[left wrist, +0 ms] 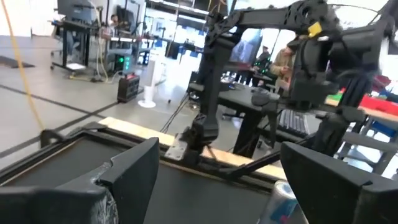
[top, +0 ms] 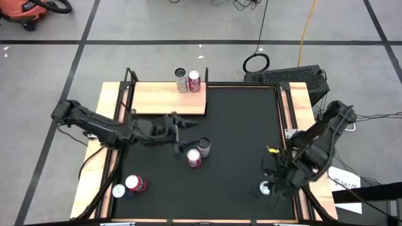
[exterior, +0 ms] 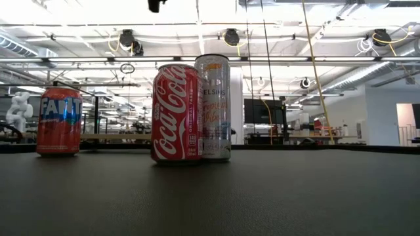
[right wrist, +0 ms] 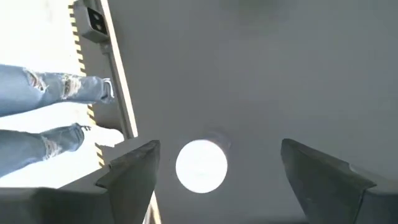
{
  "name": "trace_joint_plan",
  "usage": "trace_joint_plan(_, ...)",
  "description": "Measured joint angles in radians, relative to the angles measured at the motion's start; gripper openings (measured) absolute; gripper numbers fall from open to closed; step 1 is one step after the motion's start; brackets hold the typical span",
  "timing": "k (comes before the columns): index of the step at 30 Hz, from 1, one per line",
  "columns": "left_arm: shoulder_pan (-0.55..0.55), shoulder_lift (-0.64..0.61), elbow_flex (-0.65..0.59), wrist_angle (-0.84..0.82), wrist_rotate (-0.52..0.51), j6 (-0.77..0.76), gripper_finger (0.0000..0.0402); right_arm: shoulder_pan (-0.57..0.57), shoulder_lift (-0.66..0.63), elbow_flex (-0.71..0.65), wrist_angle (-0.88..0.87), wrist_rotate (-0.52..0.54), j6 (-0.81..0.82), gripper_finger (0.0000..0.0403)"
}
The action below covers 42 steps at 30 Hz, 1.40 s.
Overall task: Place canned beverage on shelf
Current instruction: Put the right blue soda can on the shelf
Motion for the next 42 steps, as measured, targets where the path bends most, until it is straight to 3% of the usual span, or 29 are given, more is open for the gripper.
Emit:
trace_joint_plan(4,-0.056,0.101,0.101,0.01,-0.007,0.042,0.0334,0.089,0.0,-0.079,0.07,0.022,0.097,0.032)
trace_joint_plan(8,-0.09,0.178,0.229,-0.076,-0.007,0.135,0.0334,0.158,0.001,-0.184,0.193,0.045,0.14,0.032)
trace_joint_plan(14,-0.094,0.233,0.355,-0.214,-0.019,0.16,0.0334,0.2,0.002,-0.308,0.328,0.077,0.144,0.032)
trace_joint_plan(24,-0.094,0.237,0.362,-0.257,-0.023,0.158,0.0334,0.203,0.002,-0.399,0.339,0.121,0.187,0.032)
trace_joint_plan(42,-0.08,0.237,0.362,-0.378,-0.025,0.156,0.0334,0.201,0.002,-0.436,0.367,0.121,0.071,0.0313)
